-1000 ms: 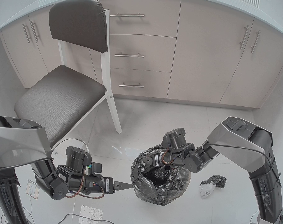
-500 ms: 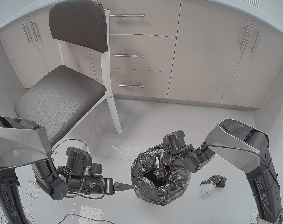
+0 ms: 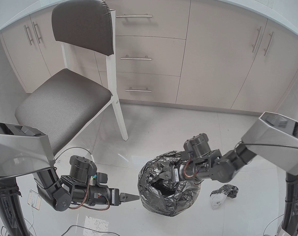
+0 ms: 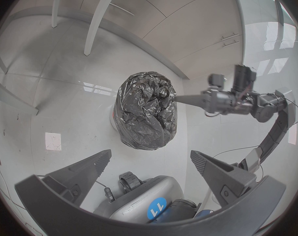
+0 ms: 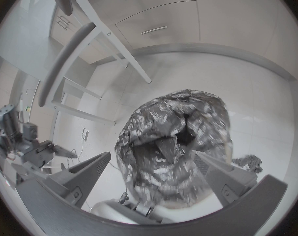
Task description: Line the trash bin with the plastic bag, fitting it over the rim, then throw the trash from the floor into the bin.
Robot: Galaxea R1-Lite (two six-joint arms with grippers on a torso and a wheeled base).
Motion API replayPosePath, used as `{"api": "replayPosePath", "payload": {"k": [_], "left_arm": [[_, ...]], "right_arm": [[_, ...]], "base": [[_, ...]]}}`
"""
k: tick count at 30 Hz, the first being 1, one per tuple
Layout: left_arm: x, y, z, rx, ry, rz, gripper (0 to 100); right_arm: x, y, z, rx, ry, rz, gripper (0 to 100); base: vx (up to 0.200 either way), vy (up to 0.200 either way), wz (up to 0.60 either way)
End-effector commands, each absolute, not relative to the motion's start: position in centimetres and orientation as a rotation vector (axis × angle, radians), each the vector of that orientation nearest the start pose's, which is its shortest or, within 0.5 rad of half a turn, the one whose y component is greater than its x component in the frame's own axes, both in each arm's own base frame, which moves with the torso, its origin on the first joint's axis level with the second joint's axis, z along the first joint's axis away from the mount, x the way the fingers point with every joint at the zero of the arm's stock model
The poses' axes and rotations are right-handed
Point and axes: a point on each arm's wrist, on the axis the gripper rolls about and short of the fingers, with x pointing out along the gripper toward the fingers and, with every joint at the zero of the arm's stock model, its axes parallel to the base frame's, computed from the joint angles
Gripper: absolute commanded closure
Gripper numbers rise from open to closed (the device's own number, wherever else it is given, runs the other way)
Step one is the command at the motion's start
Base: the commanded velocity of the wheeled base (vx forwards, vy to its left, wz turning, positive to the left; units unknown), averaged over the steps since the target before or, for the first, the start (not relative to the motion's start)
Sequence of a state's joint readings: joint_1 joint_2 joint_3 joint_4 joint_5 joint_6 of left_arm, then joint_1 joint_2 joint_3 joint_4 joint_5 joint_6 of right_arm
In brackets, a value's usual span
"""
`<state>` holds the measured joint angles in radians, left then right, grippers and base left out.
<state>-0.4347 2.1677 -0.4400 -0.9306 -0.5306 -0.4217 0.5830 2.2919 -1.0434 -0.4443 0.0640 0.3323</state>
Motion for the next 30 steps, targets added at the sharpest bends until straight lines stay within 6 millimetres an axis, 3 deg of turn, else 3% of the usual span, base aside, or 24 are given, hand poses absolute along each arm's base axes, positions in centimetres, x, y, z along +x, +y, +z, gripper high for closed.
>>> {"api": "replayPosePath", "payload": {"k": [1,4,5,8,11,12,14,15,16,21,23,24,30], "left_arm": [[25.3,-13.1,-0.8,-0.403,1.011,-0.725,0],[25.2,-13.1,-0.8,-0.399,1.010,-0.727,0],[25.2,-13.1,-0.8,-0.399,1.010,-0.727,0],[25.2,-13.0,-0.9,-0.398,1.011,-0.727,0],[25.2,-13.0,-0.9,-0.397,1.011,-0.728,0],[25.3,-13.1,-0.9,-0.391,1.010,-0.730,0],[25.2,-13.0,-1.1,-0.374,1.006,-0.738,0],[25.2,-13.0,-1.1,-0.373,1.006,-0.739,0],[25.2,-13.0,-1.2,-0.356,1.003,-0.745,0],[25.1,-13.0,-1.3,-0.344,1.004,-0.751,0],[25.1,-13.0,-1.3,-0.344,1.004,-0.751,0],[25.1,-13.0,-1.3,-0.344,1.004,-0.751,0],[25.2,-13.0,-1.4,-0.343,1.005,-0.750,0]], "right_arm": [[25.6,14.7,8.3,0.235,0.814,0.417,0],[26.5,11.9,9.2,0.301,0.768,0.329,0],[26.5,11.9,9.2,0.301,0.768,0.329,0],[31.1,6.9,8.4,0.343,0.731,0.185,0],[32.7,5.4,7.8,0.348,0.724,0.147,0],[35.5,3.6,6.5,0.366,0.712,0.092,0],[37.8,2.4,5.6,0.385,0.693,0.053,0],[38.0,2.3,5.5,0.386,0.692,0.050,0],[39.9,1.4,5.2,0.399,0.658,0.030,0],[44.8,0.5,4.8,0.473,0.558,-0.035,0],[44.8,0.5,4.8,0.473,0.558,-0.035,0],[47.1,0.5,3.8,0.480,0.525,-0.044,0],[50.2,0.4,1.2,0.476,0.511,-0.063,0]], "base": [[0.000,0.000,0.00],[0.000,0.000,0.00],[0.000,0.000,0.00],[0.000,0.000,0.00],[0.000,0.000,0.00],[0.000,0.000,0.00],[0.000,0.000,0.00],[0.000,0.000,0.00],[0.000,0.000,0.00],[0.000,0.000,0.00],[0.000,0.000,0.00],[0.000,0.000,0.00],[0.000,0.000,0.00]]}}
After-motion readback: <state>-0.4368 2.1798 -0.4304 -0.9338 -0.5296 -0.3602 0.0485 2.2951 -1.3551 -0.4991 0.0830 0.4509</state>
